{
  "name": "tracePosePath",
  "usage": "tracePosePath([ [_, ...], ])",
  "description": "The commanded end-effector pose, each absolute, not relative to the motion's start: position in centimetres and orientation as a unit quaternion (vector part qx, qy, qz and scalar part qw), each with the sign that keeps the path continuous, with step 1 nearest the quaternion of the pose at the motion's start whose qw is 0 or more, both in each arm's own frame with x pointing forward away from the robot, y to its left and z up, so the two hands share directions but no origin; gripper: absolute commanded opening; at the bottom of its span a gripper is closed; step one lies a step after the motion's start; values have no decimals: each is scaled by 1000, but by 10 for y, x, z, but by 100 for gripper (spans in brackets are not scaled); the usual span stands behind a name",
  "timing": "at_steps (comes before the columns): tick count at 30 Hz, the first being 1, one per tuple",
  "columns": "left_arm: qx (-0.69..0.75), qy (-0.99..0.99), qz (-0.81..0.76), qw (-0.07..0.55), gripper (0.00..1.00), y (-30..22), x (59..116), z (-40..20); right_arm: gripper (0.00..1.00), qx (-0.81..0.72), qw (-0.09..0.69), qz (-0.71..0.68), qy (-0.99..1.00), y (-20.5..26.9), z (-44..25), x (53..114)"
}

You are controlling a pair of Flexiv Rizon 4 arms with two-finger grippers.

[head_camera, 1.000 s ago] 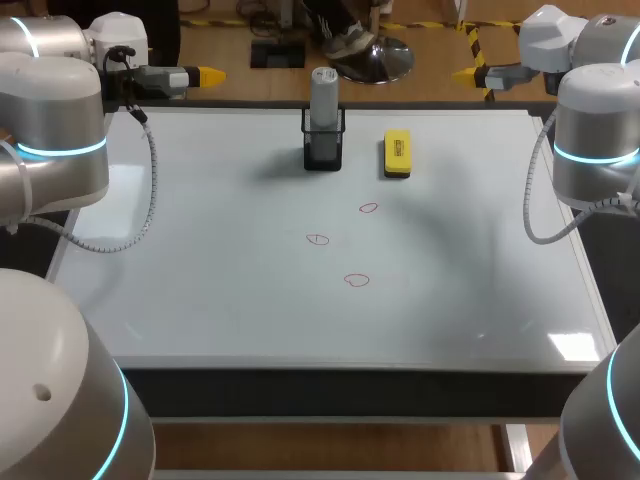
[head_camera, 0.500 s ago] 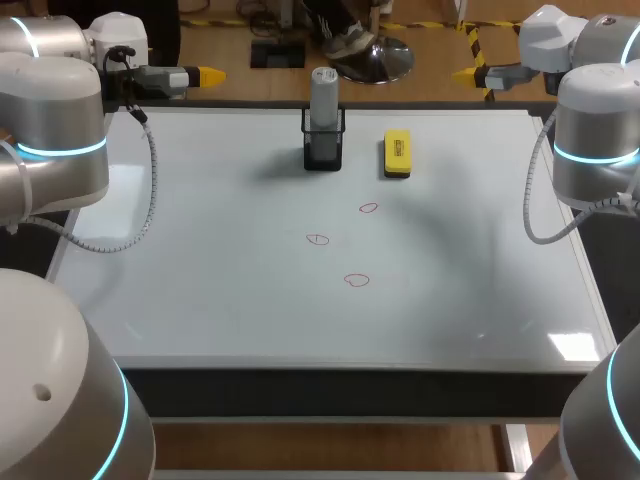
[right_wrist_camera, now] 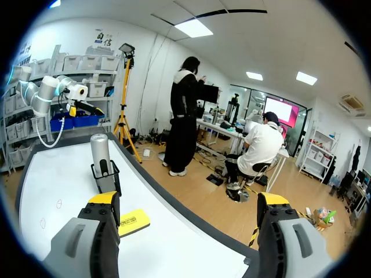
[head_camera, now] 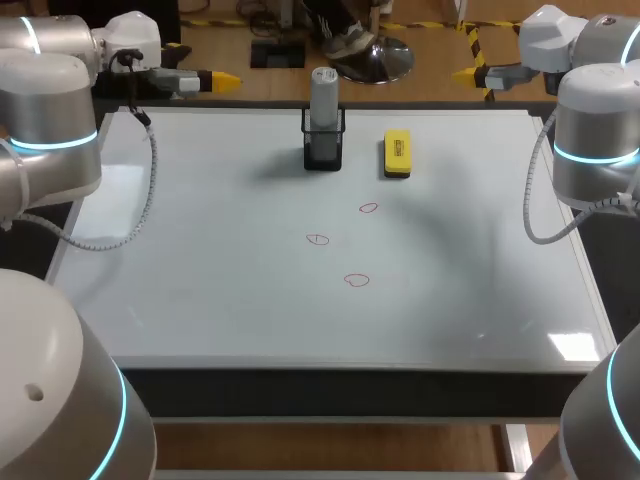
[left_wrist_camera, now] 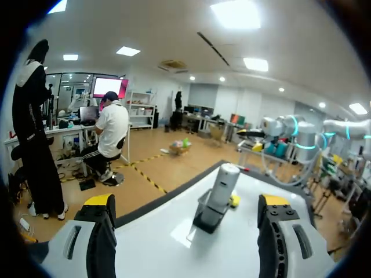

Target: Pick up the inspection probe, press it on each red-marked spot on the whiteboard one by one, put down the probe, pick up the eraser, and wipe off all the red marks.

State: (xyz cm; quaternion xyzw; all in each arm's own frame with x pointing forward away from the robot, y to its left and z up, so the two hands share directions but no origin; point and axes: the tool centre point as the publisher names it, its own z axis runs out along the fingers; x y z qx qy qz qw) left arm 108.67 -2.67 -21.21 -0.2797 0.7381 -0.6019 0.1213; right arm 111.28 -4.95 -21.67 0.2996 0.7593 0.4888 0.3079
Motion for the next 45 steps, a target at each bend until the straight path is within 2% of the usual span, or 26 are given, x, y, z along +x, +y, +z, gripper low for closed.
tracePosePath([
  [1, -243, 742, -618, 95, 100, -38, 1099, -217, 100, 300, 307, 489, 760, -50, -217, 1113],
  [14, -157, 739, -654, 31, 100, -94, 1093, -225, 100, 300, 307, 489, 760, -50, -217, 1113],
  [24, -124, 733, -669, 9, 100, -134, 1083, -237, 100, 300, 307, 489, 760, -50, -217, 1113],
  [45, -95, 740, -665, 24, 100, -194, 1081, -265, 100, 300, 307, 489, 760, -50, -217, 1113],
])
